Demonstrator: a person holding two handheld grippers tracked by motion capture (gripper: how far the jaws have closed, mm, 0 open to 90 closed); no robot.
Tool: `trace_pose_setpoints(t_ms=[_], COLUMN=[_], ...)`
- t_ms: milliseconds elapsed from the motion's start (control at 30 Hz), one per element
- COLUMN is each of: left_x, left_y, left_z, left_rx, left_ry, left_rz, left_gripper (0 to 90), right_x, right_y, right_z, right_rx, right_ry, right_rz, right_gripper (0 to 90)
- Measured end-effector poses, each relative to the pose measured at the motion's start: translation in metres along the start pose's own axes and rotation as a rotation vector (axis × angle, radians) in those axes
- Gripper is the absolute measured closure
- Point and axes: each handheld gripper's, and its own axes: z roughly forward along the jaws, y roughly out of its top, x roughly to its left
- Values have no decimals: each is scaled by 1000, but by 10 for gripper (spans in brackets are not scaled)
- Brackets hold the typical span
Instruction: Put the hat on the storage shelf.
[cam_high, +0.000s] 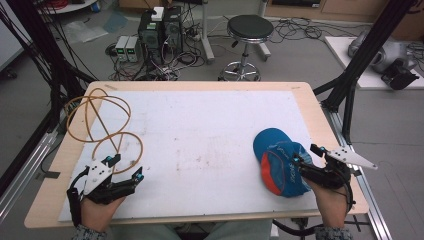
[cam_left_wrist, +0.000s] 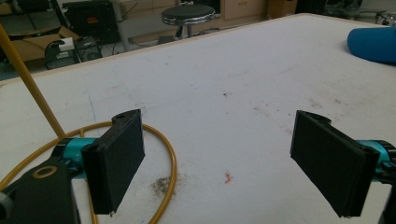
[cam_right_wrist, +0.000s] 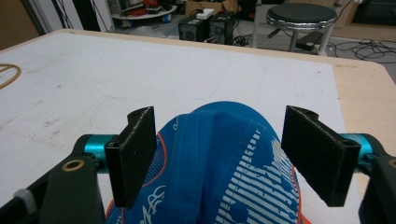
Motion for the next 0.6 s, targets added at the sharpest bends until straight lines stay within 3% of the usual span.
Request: trace_pose_setpoints(t_ms=[333,600], left_x=[1,1], left_y=[0,0], left_z=[0,0], left_rx=[1,-3], left_ry=[-3,-3], left_rz=[-4,-8], left_gripper=[178,178], right_x=[5,3], right_y=[-3,-8], right_z=[3,7], right_rx=[41,109], right_ry=[5,43], right_rz=[-16,-9], right_gripper=[370,449])
